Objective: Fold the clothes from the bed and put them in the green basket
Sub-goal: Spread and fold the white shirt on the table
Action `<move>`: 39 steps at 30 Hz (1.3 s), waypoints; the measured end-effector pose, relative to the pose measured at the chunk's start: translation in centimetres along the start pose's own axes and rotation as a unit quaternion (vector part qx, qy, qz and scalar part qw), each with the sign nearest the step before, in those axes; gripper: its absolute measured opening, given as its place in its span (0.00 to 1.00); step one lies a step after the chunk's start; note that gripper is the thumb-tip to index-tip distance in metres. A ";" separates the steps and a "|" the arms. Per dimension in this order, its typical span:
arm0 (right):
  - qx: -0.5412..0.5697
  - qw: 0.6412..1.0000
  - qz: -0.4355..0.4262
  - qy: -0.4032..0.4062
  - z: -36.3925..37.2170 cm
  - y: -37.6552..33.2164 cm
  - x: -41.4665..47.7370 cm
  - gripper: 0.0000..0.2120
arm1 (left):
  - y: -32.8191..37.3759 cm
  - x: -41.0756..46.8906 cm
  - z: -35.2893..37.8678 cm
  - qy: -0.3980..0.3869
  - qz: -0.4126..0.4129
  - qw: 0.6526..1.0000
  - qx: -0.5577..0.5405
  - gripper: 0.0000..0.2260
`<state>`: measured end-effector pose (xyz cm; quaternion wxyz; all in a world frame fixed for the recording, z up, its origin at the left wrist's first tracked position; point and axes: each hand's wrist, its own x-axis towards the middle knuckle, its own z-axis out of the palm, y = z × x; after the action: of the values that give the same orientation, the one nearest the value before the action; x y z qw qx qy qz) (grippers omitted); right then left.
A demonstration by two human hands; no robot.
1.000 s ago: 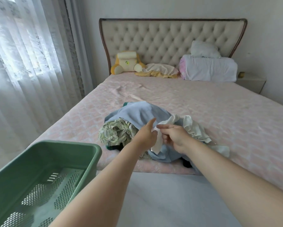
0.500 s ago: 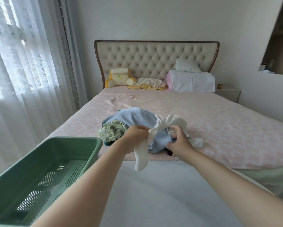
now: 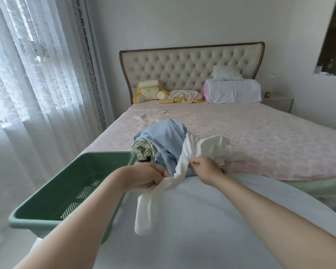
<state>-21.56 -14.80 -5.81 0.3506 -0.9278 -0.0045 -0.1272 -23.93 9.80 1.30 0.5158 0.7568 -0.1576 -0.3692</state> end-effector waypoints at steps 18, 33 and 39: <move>0.010 0.998 0.028 -0.046 -4.0 1.4 -2.9 0.11 | -2.0 8.7 6.6 0.160 0.072 0.973 0.149 0.11; -0.179 0.984 -0.017 -0.007 -0.6 3.0 2.3 0.07 | -5.2 13.2 0.2 0.239 0.009 0.850 0.469 0.39; 0.052 0.918 0.082 -0.384 -6.3 -1.3 -1.3 0.12 | -4.4 14.1 1.2 0.276 0.041 0.850 0.446 0.40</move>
<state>-24.44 -17.84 -0.72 0.3790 -0.8828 -0.0691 0.2688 -15.91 2.11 -8.49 0.1598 0.9691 -0.1872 -0.0136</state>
